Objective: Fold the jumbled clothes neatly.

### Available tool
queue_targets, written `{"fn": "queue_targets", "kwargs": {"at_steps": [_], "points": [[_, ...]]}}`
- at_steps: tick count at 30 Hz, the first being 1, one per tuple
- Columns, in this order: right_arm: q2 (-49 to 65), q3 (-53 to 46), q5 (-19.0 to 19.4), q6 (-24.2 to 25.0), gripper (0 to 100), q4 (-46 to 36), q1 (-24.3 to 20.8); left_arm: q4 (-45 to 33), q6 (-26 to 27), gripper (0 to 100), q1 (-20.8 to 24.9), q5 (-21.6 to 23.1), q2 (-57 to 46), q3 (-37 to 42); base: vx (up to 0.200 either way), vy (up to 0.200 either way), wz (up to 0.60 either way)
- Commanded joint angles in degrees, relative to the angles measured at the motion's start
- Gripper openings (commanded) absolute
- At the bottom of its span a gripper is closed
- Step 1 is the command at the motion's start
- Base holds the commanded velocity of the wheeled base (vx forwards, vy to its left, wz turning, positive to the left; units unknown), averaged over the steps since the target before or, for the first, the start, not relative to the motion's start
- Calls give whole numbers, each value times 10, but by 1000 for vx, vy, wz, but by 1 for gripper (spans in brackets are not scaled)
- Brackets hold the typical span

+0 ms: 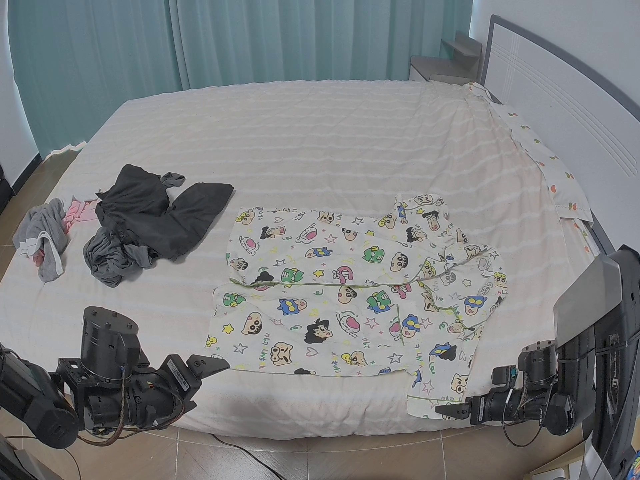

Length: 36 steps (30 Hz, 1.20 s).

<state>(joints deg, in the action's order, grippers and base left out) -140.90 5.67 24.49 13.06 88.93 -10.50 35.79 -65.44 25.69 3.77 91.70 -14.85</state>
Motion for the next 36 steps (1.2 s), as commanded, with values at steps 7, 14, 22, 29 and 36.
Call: {"fn": "queue_targets", "kwargs": {"at_steps": [7, 14, 22, 29, 36], "points": [[-12, 12, 9, 0, 100, 5, -24, 0, 0, 100, 0, 0, 2, 0, 0, 0, 0], [2, 33, 21, 29, 100, -1, -25, 0, 0, 100, 0, -1, 2, 0, 0, 0, 0], [11, 44, 23, 53, 100, 2, -28, 0, 0, 100, 0, -1, 2, 2, 0, 0, 0], [7, 43, 16, 53, 0, -2, -28, 1, 0, 100, 0, -1, 1, 3, 0, 0, 0], [-3, 31, -13, 53, 0, -2, -24, 2, 0, 100, 0, -2, 1, 6, 0, 0, 0]]}}
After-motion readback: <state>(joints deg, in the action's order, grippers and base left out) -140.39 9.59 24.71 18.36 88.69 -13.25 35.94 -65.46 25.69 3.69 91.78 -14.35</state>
